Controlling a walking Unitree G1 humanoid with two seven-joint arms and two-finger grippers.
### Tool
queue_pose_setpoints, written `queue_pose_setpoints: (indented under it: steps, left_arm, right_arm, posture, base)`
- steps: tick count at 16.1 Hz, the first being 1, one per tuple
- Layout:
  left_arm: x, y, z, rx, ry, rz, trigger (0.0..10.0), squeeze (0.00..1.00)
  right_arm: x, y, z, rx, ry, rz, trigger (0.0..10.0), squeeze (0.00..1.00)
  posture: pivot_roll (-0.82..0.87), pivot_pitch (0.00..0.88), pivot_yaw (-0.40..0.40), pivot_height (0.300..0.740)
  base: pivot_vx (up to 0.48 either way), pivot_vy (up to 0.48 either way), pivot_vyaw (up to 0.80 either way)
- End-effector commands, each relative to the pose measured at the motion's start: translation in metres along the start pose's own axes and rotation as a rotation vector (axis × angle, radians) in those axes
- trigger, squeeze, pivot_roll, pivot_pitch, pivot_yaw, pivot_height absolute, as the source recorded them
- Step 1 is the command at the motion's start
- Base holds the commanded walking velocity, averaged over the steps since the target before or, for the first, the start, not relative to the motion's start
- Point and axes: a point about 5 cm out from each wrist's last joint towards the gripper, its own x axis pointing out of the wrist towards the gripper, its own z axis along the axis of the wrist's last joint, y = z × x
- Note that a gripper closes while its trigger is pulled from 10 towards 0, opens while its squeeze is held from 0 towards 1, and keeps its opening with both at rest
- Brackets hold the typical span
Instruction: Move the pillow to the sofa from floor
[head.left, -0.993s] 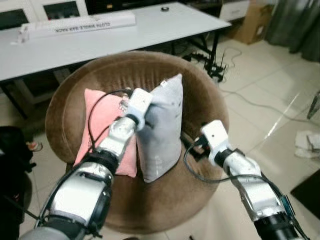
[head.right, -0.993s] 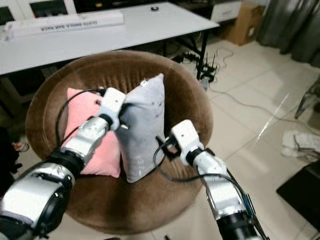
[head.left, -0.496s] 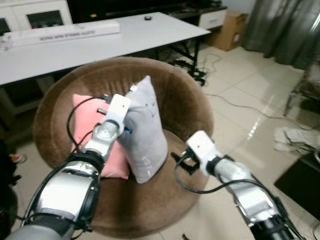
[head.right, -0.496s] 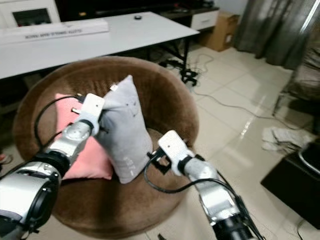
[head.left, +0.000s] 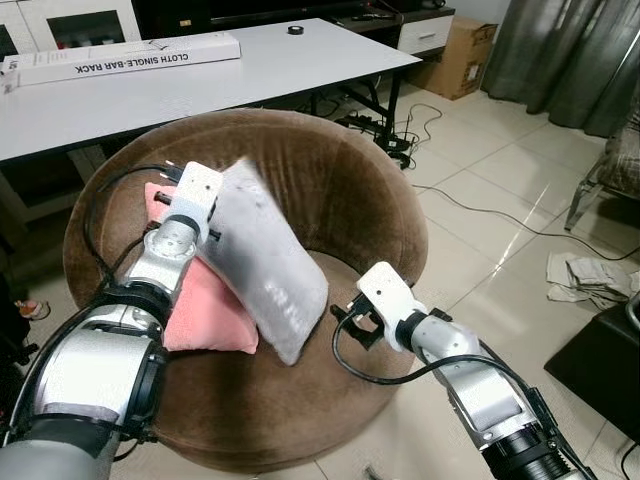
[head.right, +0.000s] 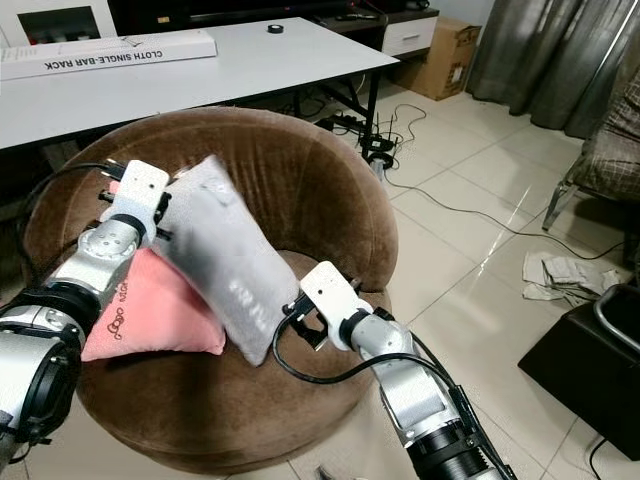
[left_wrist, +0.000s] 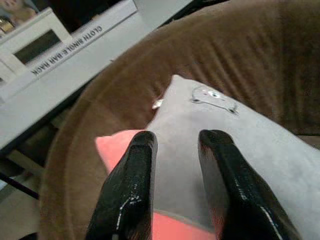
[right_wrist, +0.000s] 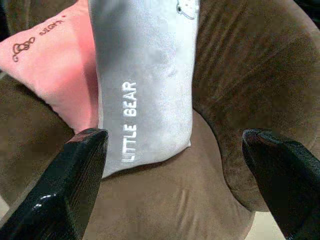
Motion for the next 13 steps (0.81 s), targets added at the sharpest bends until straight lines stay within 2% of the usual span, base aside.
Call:
queue_pose_setpoints:
  steps: [1,2,3,5,6,7,8,9,10,11,12,13]
  left_arm:
    - [0.002,-0.005,0.009,-0.034,-0.036,-0.033,10.0,1.0]
    - [0.001,-0.01,0.009,-0.057,-0.044,-0.058,10.0,1.0]
    - [0.0,-0.024,0.008,-0.136,-0.074,-0.119,10.0,1.0]
    - [-0.004,-0.039,0.005,-0.221,-0.109,-0.185,10.0,1.0]
    - [-0.008,-0.055,0.002,-0.262,-0.146,-0.237,10.0,0.0]
    - [-0.014,-0.066,-0.001,-0.3,-0.165,-0.268,10.0,0.0]
    - [-0.028,-0.085,-0.015,-0.317,-0.165,-0.323,10.0,0.0]
    - [-0.038,-0.094,-0.022,-0.316,-0.163,-0.343,10.0,0.0]
    - [-0.054,-0.104,-0.033,-0.321,-0.159,-0.373,10.0,0.0]
    - [-0.064,-0.105,-0.045,-0.314,-0.149,-0.382,10.0,0.0]
    - [-0.068,-0.104,-0.05,-0.31,-0.144,-0.381,10.0,0.0]
    - [-0.074,-0.096,-0.06,-0.3,-0.125,-0.344,10.0,0.0]
  right_arm:
    - [0.001,-0.011,0.004,-0.002,-0.002,-0.052,10.0,0.0]
    - [0.0,-0.014,0.005,0.003,-0.005,-0.074,10.0,0.0]
    - [-0.003,-0.025,0.004,0.045,0.001,-0.131,10.0,0.0]
    - [-0.007,-0.038,-0.001,0.101,0.017,-0.204,10.0,0.0]
    - [-0.012,-0.042,-0.007,0.131,0.03,-0.24,10.0,0.0]
    - [-0.016,-0.042,-0.014,0.155,0.051,-0.259,10.0,0.0]
    - [-0.023,-0.04,-0.028,0.216,0.094,-0.294,10.0,0.0]
    - [-0.027,-0.038,-0.035,0.251,0.114,-0.31,10.0,0.0]
    - [-0.029,-0.035,-0.044,0.316,0.149,-0.338,10.0,0.0]
    - [-0.026,-0.035,-0.044,0.338,0.151,-0.344,10.0,0.0]
    - [-0.024,-0.035,-0.042,0.338,0.149,-0.346,10.0,0.0]
    - [-0.018,-0.037,-0.037,0.297,0.137,-0.341,10.0,0.0]
  posture:
    - [-0.09,0.0,0.014,0.74]
    - [-0.08,0.0,0.014,0.74]
    - [-0.07,0.0,0.018,0.74]
    - [-0.07,0.0,0.024,0.74]
    - [-0.06,0.0,0.026,0.74]
    - [-0.05,0.0,0.027,0.74]
    - [-0.01,0.0,0.021,0.74]
    - [0.0,0.0,0.02,0.74]
    - [0.03,0.0,0.013,0.74]
    - [0.03,0.0,0.014,0.74]
    - [0.03,0.0,0.014,0.74]
    - [0.03,0.0,0.023,0.74]
  base:
    - [0.0,0.0,0.0]
    - [0.0,0.0,0.0]
    - [0.0,0.0,0.0]
    - [0.0,0.0,0.0]
    - [0.0,0.0,0.0]
    - [0.0,0.0,0.0]
    - [0.0,0.0,-0.76]
    - [0.0,0.0,-0.79]
    - [0.0,0.0,-0.79]
    - [0.0,0.0,-0.79]
    - [0.0,0.0,-0.79]
    - [0.0,0.0,-0.79]
